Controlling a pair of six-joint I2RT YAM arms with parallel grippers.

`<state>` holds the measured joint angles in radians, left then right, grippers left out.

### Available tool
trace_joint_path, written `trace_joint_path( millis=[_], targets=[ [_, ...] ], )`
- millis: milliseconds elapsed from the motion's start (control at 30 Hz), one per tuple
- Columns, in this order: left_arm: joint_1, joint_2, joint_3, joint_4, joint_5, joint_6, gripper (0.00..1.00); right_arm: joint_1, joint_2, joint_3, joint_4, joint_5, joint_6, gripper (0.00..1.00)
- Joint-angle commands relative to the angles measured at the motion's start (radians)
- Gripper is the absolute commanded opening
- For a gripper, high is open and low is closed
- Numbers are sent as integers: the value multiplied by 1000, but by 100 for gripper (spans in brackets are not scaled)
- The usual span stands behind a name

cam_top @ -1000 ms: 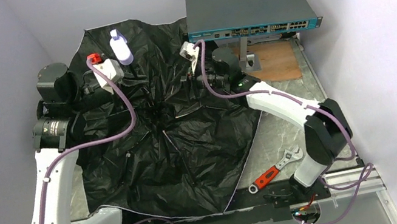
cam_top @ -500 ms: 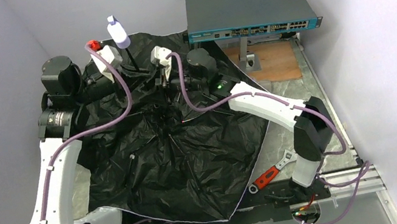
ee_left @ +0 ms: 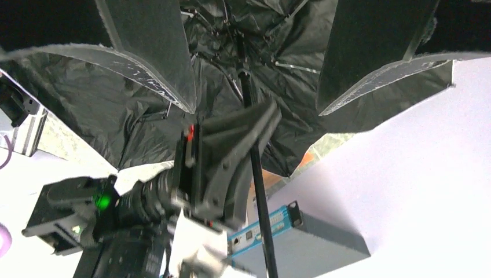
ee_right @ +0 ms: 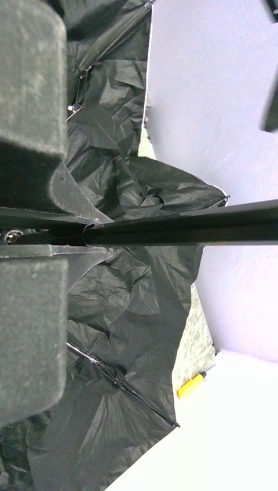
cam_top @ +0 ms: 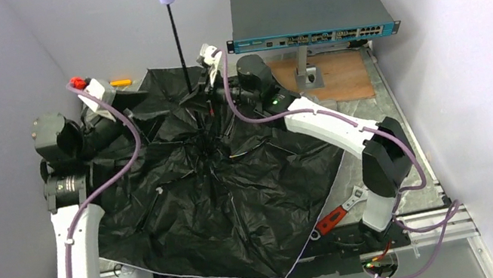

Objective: Open the umbrella

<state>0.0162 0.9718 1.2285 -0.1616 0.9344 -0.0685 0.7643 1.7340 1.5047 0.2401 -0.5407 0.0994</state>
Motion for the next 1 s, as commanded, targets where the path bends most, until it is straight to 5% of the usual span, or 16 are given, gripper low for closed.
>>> trace_joint_path(
  millis=[0,133,433,800,967],
  targets=[
    [35,-40,-94,19,30,87,78,-11,-38,73,158,30,115,0],
    [31,4,-123,-93,105,275,68,-11,-44,89,177,24,168,0],
    [-110,67,-164,-65,65,526,54,21,-63,65,215,15,187,0],
    [-167,156,-197,-73,-31,581,28,45,-84,77,226,29,163,0],
    [-166,175,-233,-159,-61,662,27,42,-91,100,233,35,166,0]
  ],
)
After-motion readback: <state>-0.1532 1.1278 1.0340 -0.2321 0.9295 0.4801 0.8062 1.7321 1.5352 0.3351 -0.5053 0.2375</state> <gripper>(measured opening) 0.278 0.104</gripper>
